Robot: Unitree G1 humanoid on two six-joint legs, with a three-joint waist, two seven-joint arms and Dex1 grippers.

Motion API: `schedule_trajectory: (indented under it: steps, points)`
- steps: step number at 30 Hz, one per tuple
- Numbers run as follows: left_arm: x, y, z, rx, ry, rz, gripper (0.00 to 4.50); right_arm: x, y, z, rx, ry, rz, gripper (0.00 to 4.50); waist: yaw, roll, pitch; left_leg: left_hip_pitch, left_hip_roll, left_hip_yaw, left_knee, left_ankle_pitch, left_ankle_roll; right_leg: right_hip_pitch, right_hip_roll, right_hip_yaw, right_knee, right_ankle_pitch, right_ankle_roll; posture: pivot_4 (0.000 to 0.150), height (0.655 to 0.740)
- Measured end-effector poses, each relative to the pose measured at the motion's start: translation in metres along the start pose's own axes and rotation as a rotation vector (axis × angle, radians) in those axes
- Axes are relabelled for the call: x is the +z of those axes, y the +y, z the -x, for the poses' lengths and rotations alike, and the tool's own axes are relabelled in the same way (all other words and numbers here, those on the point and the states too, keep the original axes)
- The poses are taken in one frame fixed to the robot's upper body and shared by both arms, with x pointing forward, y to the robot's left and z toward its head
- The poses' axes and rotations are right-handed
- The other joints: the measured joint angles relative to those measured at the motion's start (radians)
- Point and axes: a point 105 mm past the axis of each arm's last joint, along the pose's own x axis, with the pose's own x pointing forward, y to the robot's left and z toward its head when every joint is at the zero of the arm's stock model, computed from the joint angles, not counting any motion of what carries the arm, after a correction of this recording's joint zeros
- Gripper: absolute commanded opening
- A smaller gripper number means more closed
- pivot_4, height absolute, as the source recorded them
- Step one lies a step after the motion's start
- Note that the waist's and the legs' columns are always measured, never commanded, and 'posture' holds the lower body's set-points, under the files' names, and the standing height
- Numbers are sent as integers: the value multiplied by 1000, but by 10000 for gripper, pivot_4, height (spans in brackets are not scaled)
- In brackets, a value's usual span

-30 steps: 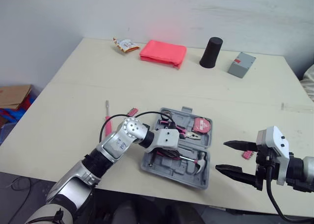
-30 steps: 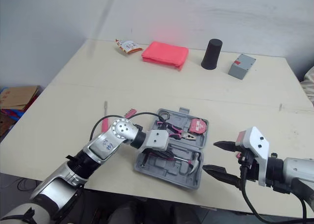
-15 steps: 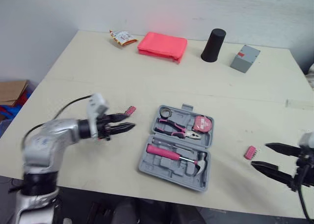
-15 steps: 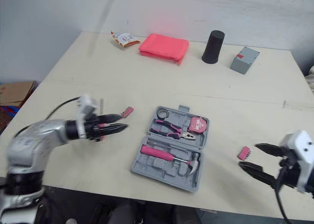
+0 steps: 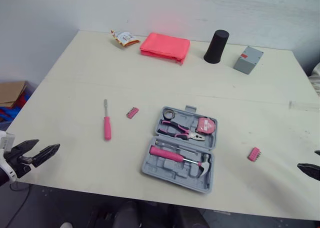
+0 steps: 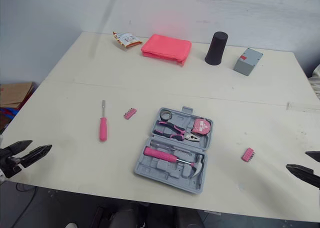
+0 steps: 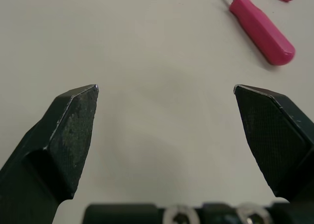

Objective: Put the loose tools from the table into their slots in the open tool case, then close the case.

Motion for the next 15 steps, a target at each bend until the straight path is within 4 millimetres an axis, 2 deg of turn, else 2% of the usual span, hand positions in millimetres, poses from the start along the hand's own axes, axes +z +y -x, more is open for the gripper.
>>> schedule_trajectory:
  steps: [4, 11, 15]
  points:
    - [3, 1, -3, 17, -17, -19, 44725, 3, 1, -2, 12, -11, 14, 45000, 0, 0, 0, 0, 0, 0, -2, 3, 1, -1, 1, 0, 0, -2, -2, 1500, 7348]
    - [9, -8, -18, -15, -35, -47, 44725, 15, 1, -10, 33, -48, 42, 45000, -3, 1, 1, 0, 1, 2, -2, 3, -2, -2, 2, 1, 0, -3, 0, 1500, 7348]
    - [23, -29, -31, -74, -56, -116, 44725, 31, 10, -21, 77, -90, 85, 45000, -3, 2, 1, 0, 1, 2, 1, 3, -2, -2, 3, 1, 2, -3, 0, 1500, 7348]
